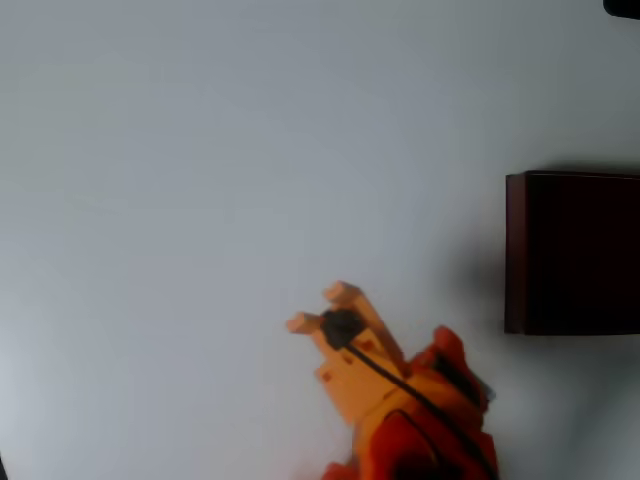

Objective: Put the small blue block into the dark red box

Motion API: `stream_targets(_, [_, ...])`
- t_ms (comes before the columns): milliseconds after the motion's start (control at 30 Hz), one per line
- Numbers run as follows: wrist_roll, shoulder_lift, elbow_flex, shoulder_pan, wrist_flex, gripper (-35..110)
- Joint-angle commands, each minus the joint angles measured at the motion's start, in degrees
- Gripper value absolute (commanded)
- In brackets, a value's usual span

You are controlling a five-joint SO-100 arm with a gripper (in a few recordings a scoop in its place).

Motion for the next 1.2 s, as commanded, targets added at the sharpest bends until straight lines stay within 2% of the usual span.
stream_targets(0, [-1.14,-1.85,2.46,5.54,-2.64,21])
stream_targets(233, [-6.59,-5.01,9.67,8.35,-10.11,22])
stream_targets(400, [-3.25,-6.33,10.2,8.79,-9.93,25])
stream_targets(500, [0.26,-5.01,13.54,12.92,-9.93,25])
stream_targets(867, [-0.88,-4.04,18.28,16.08,-15.12,26])
stream_targets(1167, [-1.76,-10.81,17.31,17.49,-18.37,26])
